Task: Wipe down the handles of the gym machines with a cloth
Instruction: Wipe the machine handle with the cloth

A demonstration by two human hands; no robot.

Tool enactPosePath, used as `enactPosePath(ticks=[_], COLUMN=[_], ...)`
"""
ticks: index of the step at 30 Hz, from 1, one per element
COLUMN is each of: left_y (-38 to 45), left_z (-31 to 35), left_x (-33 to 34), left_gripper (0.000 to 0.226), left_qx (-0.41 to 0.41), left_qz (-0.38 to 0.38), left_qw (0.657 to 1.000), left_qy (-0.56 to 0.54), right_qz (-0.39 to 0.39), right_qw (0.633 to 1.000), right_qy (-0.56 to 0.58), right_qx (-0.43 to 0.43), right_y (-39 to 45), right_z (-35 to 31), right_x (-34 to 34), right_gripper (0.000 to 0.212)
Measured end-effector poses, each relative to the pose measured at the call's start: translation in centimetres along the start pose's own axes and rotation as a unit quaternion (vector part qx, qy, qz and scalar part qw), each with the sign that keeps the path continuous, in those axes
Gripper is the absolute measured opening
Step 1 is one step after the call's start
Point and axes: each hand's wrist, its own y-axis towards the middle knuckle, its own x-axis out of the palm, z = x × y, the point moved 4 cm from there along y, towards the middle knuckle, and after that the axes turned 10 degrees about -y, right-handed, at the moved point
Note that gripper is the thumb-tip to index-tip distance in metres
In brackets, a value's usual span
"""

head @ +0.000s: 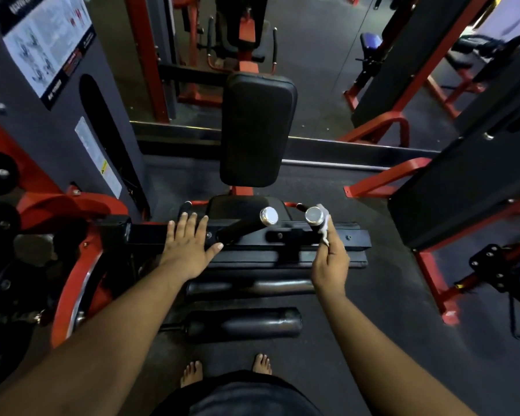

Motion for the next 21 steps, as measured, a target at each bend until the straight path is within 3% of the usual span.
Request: enactPosePath(ticks=[3,5,8,10,12,15,20,21], left_y=[0.0,0.0,-0.1,-0.1,-0.2,-0.5,-0.7,-0.6], left_z=[-0.1,-0.1,-0.1,-0.1,-0.2,-0.5,-0.7,-0.7], left_x=[0.1,0.0,0.1,0.2,0.3,-0.2,-0.2,-0.2], left_gripper=[0.086,0.086,0.086,0.086,0.088,0.089,0.090,0.090], left_qx=[0.005,0.010,0.018,0.025,0.030,0.041,0.058,0.058], left_qz=[0.004,0.003,0.014,0.017,0.022,0.014,0.011,0.014], left_qw=[1.000,1.000,1.000,1.000,0.999,0.999,0.998,0.998], left_qy=[-0.001,0.001,-0.004,-0.005,-0.008,-0.013,-0.010,-0.010], right_qz=[-0.043,0.000,0.089,0.043,-0.030,-0.064,-0.119,-0.137], right_qw=[0.997,0.997,0.987,0.955,0.897,0.772,0.579,0.554], right_qy=[-0.046,-0.043,-0.056,-0.132,-0.271,-0.464,-0.602,-0.610], right_qx=[0.054,0.059,-0.125,-0.260,-0.347,-0.430,-0.537,-0.549], right_y=[-0.2,-0.7,-1.1,0.0,1.2,2.0,0.8,0.6], right_z=[2.4,1.8,-3.2,-6.2,-7.1,-6.3,-4.0,-3.1], right_x=[-0.9,-2.6,-5.5,-4.7,-2.4,-0.5,-0.8,-1.0], right_gripper=[0.058,0.056,0.056,0.054,0.056,0.059,0.045,0.043])
